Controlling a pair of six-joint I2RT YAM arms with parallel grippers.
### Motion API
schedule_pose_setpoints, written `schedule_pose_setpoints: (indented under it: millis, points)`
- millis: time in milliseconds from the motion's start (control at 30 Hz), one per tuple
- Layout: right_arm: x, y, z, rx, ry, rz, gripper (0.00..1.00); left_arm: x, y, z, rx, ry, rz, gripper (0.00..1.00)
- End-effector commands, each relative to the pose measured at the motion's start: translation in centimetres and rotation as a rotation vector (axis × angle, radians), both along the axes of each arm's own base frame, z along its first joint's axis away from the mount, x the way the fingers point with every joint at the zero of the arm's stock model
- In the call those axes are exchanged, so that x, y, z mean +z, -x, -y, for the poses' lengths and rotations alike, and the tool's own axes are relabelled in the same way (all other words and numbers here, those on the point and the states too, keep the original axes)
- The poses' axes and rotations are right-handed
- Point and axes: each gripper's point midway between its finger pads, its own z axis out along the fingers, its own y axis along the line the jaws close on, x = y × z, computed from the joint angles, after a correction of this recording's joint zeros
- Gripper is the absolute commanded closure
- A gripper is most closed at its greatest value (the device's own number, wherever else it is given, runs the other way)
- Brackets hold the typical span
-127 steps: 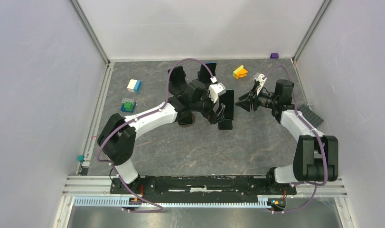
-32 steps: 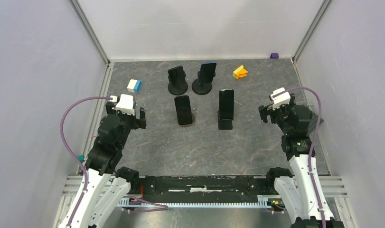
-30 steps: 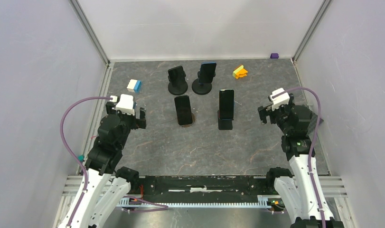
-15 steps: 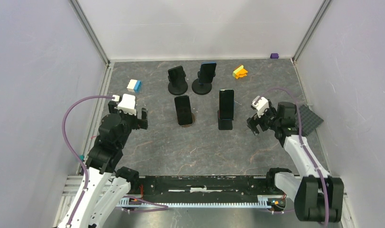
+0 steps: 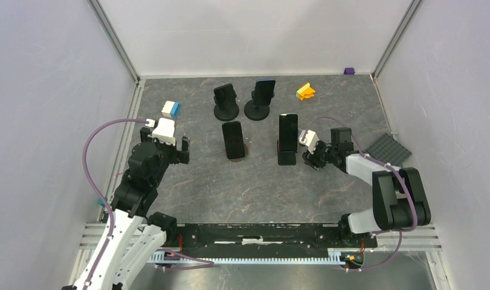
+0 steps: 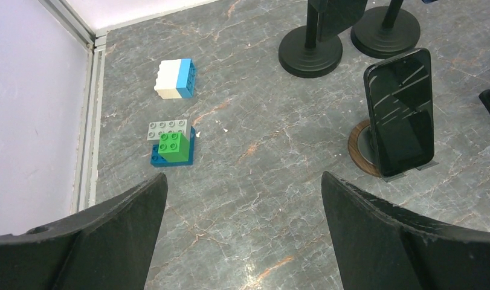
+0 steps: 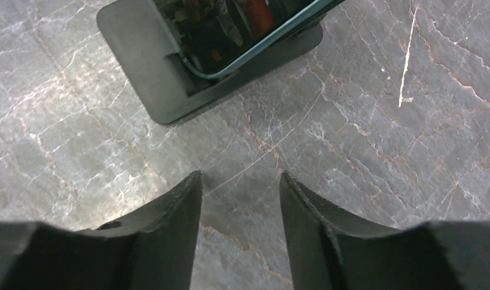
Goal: Place the phone on the phone stand
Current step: Move the phone stand with the phone to the center of the board.
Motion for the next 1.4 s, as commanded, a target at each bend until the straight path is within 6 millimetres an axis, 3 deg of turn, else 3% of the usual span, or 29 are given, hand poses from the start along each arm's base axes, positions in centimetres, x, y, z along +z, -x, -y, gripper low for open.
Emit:
schedule_pose_setpoints:
  millis: [0,200,333,700,967,1367]
  points:
    - [2.2,-3.8,-1.0,0.043,-0.009,0.127,0.49,1.8,-0.1,0.0,0.001,0.014,0.038,0.0]
    - [1.5,-4.6,-2.1,0.057,-0.063,0.072,0.68,1.7,-0.3,-0.2,0.009,0.011,0.031,0.0]
    - [1.3,-4.9,-3.1,0.077,-0.096,0.028,0.75,1.8,-0.4,-0.4,0.016,0.013,0.031,0.0]
    - [0.7,-4.9,-5.6,0.105,-0.198,-0.085,0.77,1.9,-0.3,-0.7,0.026,0.017,0.029,0.0]
    - [0.0,-4.8,-6.4,0.111,-0.202,-0.118,0.78,1.9,-0.4,-0.7,0.03,0.027,0.027,0.0]
    - [0.1,-6.7,-7.3,0.101,-0.192,-0.152,0.79,2.1,-0.3,-0.8,0.031,0.039,0.024,0.0]
